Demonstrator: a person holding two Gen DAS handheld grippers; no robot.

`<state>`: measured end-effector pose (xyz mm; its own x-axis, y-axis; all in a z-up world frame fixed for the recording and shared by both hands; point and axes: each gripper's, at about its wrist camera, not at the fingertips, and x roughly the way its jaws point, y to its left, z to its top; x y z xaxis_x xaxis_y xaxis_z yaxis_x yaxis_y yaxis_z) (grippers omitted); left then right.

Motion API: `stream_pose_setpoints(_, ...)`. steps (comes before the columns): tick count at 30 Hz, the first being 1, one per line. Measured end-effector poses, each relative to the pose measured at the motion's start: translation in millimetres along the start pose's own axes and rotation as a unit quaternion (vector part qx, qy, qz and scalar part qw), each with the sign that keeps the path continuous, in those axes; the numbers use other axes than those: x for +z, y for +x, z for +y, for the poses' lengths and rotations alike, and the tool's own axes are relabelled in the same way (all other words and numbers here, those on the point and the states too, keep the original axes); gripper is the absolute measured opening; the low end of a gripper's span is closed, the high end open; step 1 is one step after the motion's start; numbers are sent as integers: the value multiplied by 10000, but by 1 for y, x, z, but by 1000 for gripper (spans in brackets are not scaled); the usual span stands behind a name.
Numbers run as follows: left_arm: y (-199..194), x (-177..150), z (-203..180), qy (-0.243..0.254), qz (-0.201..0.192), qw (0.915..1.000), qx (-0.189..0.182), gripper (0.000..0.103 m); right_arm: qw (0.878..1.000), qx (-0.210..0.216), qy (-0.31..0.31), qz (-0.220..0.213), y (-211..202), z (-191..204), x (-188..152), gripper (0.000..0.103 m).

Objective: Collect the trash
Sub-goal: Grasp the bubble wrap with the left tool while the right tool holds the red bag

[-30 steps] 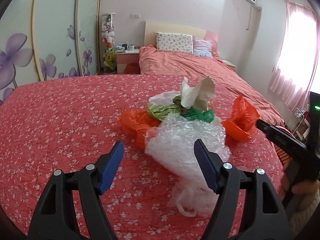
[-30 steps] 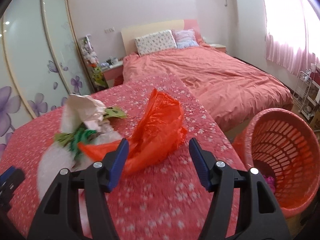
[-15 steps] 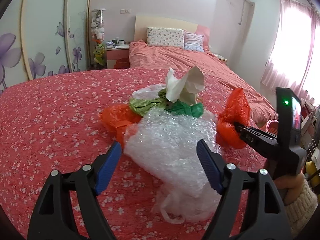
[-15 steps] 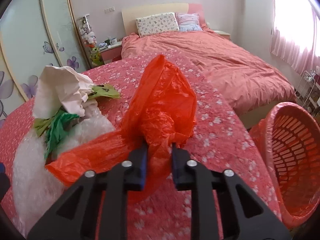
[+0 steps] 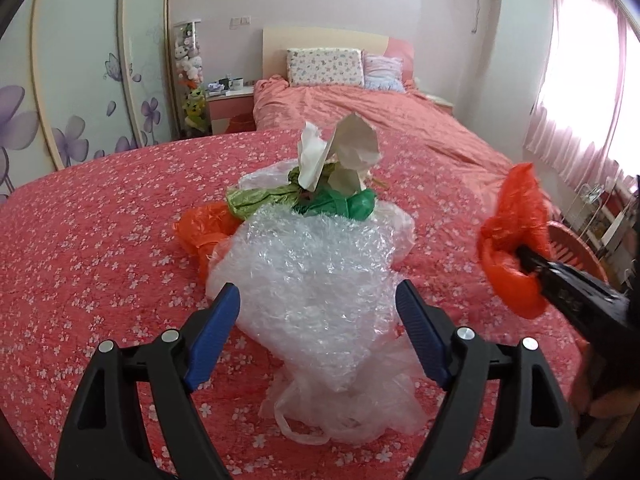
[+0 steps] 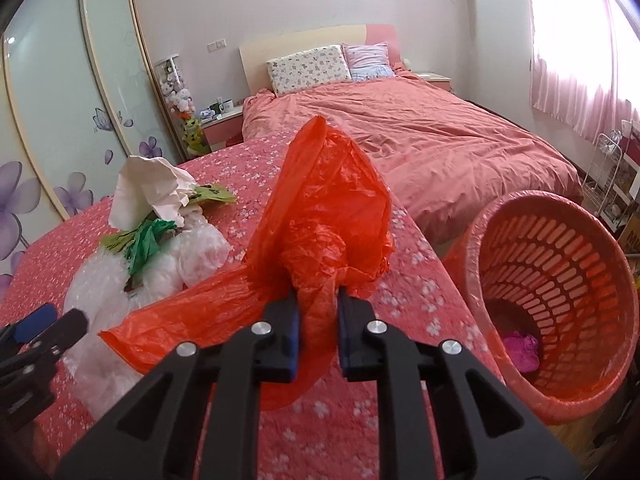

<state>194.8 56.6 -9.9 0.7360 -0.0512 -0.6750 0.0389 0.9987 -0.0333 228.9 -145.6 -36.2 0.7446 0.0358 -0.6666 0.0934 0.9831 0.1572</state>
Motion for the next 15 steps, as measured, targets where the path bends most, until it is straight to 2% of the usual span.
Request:
stream_pose_setpoints(3,9,-3,0,12,150,9997,192,79,10000,12,14,19,-5,-4,-3,15)
stream_pose_setpoints(5,14,-7,3,-69,252,9995,175,73,10000,22,24,11,-9,-4,-5,15)
stream_pose_setpoints(7,16,-9,8,-165,325,9993,63,54,10000,28,18,-16,-13,-5,-5,15)
stream_pose_setpoints(10,15,-8,14,-370,367,9985,-142,34,10000,36,-12,-88,-21,-7,-5,15)
stream_pose_setpoints(13,7,-6,19,-459,284,9983,-205,22,9999,41,-24,-157,-29,-7,-5,15)
stream_pose_setpoints(15,0,-4,21,-496,214,9982,-259,20,9998,35,-23,-203,-35,-8,-5,15)
